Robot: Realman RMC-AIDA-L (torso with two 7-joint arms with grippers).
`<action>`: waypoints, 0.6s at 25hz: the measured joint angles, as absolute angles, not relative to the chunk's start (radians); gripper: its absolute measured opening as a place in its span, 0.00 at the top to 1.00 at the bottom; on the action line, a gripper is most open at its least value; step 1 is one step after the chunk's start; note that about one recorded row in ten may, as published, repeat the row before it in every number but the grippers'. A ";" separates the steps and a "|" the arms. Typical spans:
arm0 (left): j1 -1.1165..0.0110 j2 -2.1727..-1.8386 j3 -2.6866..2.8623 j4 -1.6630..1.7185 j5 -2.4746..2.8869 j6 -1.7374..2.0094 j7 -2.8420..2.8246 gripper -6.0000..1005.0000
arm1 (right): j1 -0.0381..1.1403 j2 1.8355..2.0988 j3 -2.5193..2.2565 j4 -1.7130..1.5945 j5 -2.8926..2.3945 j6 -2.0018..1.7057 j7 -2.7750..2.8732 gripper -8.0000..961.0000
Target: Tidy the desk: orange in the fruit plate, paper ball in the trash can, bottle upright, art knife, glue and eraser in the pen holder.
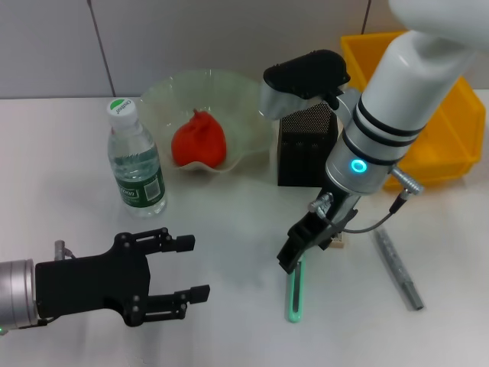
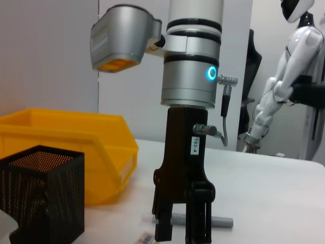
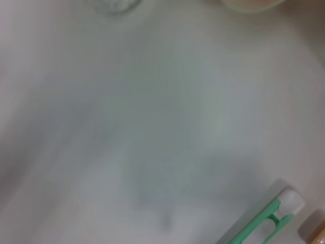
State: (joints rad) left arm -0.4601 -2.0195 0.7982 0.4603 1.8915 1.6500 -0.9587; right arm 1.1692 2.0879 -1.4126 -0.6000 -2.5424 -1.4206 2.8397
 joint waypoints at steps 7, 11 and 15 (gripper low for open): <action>-0.460 -2.025 0.753 0.464 1.887 1.684 -0.960 0.25 | 1.185 2.086 -1.407 -0.596 -2.543 -1.436 2.925 0.20; -0.460 -2.027 0.744 0.465 1.887 1.698 -0.960 0.25 | 1.193 2.088 -1.404 -0.566 -2.540 -1.442 2.953 0.20; -0.460 -2.029 0.744 0.467 1.887 1.702 -0.960 0.25 | 1.209 2.090 -1.386 -0.494 -2.536 -1.430 2.955 0.20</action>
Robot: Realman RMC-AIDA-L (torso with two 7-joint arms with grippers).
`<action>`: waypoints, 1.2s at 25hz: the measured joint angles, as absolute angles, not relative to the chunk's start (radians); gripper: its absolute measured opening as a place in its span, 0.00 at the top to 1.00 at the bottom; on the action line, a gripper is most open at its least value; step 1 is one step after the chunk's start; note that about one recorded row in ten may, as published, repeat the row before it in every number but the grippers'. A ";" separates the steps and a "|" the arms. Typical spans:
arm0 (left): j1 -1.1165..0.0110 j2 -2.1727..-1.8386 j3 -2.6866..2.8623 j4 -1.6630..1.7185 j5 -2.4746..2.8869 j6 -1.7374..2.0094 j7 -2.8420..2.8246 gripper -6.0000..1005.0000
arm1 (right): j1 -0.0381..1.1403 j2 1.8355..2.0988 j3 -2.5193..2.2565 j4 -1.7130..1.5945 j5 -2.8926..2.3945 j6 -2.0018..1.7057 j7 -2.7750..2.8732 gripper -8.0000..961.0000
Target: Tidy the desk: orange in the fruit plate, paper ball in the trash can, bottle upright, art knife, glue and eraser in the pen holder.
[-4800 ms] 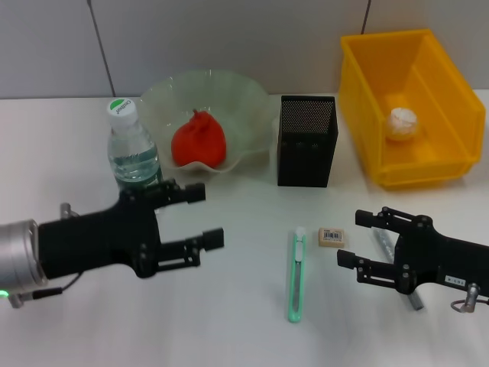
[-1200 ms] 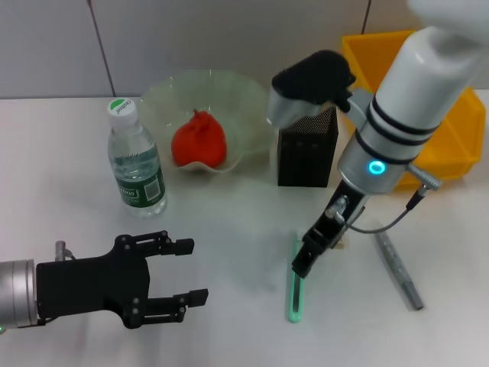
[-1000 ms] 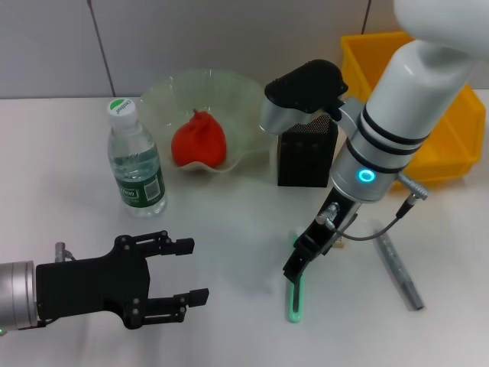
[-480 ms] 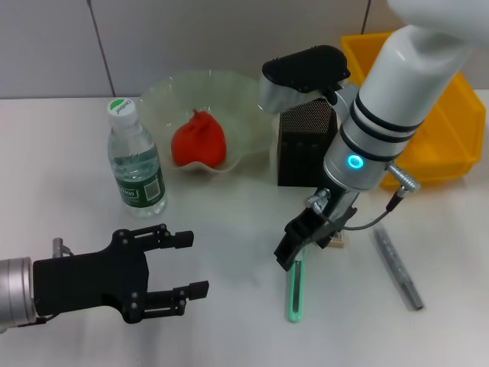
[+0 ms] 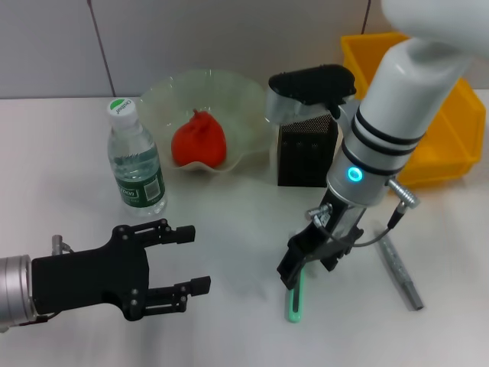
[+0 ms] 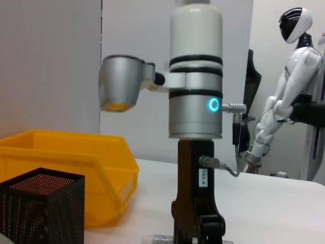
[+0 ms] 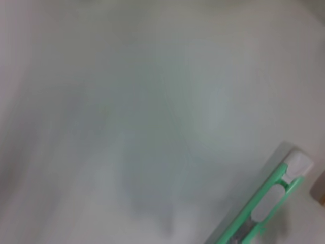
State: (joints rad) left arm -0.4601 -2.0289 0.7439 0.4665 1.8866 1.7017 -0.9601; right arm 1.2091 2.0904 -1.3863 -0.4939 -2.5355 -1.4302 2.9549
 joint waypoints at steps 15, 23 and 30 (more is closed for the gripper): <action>-0.455 -2.041 0.744 0.480 1.887 1.705 -0.908 0.25 | 1.212 2.092 -1.404 -0.454 -2.523 -1.358 2.957 0.20; -0.456 -2.045 0.745 0.490 1.887 1.706 -0.907 0.25 | 1.224 2.092 -1.435 -0.453 -2.515 -1.330 2.947 0.20; -0.458 -2.047 0.745 0.490 1.887 1.706 -0.904 0.25 | 1.224 2.092 -1.517 -0.456 -2.458 -1.314 2.944 0.21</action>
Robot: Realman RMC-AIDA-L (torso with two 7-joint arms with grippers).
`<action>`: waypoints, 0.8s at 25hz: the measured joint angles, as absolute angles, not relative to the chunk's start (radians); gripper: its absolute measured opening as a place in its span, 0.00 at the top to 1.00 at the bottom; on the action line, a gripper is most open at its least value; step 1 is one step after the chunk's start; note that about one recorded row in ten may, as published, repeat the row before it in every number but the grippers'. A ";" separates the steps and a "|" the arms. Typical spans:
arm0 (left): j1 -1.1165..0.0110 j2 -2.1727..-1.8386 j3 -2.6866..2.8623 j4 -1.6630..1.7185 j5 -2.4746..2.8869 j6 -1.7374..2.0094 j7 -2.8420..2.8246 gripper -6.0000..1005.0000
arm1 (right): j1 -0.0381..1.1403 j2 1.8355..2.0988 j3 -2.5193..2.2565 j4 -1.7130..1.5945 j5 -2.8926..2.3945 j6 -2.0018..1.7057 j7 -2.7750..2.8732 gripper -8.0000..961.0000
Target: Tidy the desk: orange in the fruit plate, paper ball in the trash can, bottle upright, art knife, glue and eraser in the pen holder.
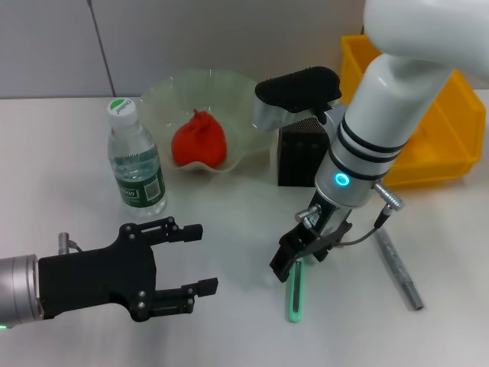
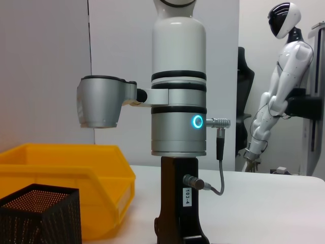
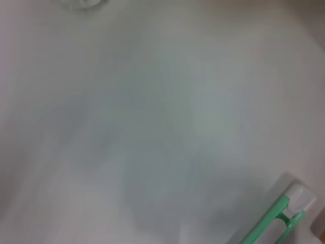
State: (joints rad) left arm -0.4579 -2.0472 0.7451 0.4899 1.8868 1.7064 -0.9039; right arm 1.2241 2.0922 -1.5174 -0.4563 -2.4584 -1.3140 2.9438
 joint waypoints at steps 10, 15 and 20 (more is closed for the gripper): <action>-0.462 -2.057 0.749 0.492 1.887 1.706 -0.891 0.25 | 1.225 2.092 -1.615 -0.458 -2.398 -1.299 2.941 0.23; -0.462 -2.057 0.750 0.492 1.887 1.703 -0.891 0.25 | 1.228 2.092 -1.624 -0.455 -2.393 -1.293 2.943 0.24; -0.462 -2.057 0.746 0.492 1.890 1.699 -0.891 0.25 | 1.229 2.092 -1.625 -0.454 -2.393 -1.292 2.943 0.25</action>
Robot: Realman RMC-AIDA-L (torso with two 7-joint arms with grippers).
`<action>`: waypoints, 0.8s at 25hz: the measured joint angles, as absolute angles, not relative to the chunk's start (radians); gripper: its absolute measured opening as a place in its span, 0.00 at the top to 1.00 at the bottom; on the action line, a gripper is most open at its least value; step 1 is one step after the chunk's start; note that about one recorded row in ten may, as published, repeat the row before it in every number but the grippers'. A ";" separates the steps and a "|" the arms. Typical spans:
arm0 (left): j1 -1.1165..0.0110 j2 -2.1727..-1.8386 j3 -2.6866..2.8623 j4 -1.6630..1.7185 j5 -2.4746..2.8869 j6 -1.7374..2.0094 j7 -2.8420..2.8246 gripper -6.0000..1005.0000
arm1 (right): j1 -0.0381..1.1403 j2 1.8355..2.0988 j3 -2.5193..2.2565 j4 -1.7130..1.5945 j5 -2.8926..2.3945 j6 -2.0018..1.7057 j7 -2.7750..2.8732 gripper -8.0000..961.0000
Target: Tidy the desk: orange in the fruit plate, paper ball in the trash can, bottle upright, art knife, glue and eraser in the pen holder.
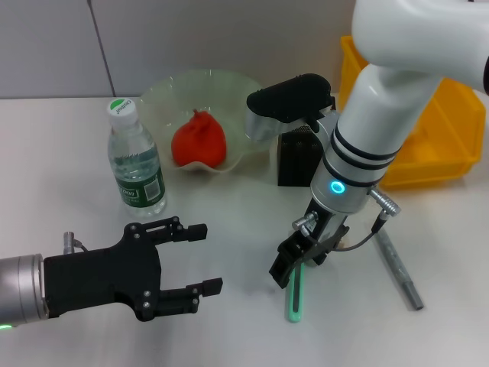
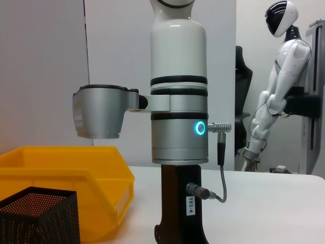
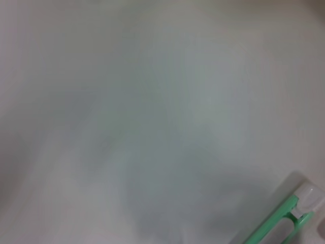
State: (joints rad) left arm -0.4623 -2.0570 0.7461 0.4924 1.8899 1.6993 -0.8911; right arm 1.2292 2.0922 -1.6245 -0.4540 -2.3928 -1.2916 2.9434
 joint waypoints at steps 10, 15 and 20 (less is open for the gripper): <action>-0.463 -2.056 0.745 0.492 1.889 1.698 -0.891 0.25 | 1.228 2.092 -1.637 -0.459 -2.393 -1.292 2.941 0.27; -0.464 -2.054 0.745 0.492 1.888 1.699 -0.891 0.25 | 1.226 2.092 -1.638 -0.460 -2.393 -1.292 2.940 0.30; -0.465 -2.054 0.745 0.492 1.888 1.698 -0.891 0.25 | 1.227 2.092 -1.653 -0.460 -2.382 -1.290 2.933 0.33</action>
State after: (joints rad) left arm -0.4652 -2.0539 0.7454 0.4924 1.8881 1.6982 -0.8912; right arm 1.2267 2.0922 -1.6533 -0.4602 -2.3817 -1.2905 2.9329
